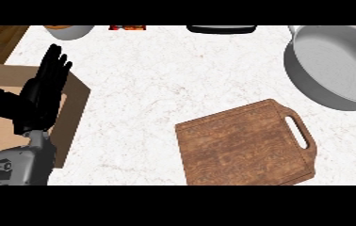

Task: Pick the squash from the cutting board and place it in the pot

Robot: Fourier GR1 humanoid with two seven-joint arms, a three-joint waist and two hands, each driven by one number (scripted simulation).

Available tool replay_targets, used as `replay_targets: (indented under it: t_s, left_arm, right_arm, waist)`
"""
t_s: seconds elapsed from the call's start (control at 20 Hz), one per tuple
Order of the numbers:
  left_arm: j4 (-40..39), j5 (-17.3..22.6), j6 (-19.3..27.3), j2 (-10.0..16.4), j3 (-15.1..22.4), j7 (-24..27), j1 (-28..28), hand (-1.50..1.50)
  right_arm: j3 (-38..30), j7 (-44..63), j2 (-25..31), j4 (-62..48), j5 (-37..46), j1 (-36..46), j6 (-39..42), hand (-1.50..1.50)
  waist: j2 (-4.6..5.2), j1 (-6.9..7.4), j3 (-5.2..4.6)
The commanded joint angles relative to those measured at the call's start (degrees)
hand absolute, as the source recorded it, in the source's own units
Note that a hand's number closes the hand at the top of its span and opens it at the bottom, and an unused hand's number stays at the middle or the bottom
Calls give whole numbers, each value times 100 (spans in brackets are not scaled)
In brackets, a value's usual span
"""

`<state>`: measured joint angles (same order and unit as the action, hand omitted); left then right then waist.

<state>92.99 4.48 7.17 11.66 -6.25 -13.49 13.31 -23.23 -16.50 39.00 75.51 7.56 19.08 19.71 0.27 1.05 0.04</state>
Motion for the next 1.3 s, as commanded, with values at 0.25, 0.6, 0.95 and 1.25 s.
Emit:
replay_targets:
  t_s: [0.25, 0.6, 0.95, 1.25]
  left_arm:
    - [6, -4, -117, 8, 36, 160, -17, 0]
    - [201, -168, 56, -182, 267, -136, -59, 0]
    - [33, 23, -237, 15, 90, 66, 76, 0]
    - [-155, -267, 86, -376, 303, 425, -95, 0]
  right_arm:
    - [627, -908, 117, -1644, 2421, 823, -2440, 150]
    - [681, -2086, 132, -4301, 2793, 2021, -2942, 150]
    - [639, -1769, -56, -5587, 2666, 2663, -2003, -150]
    - [247, -2552, -207, -6052, 2107, 2875, -935, -150]
  waist:
    - [70, 229, 7]
    - [66, 220, 15]
    - [123, 332, 21]
    - [132, 261, 26]
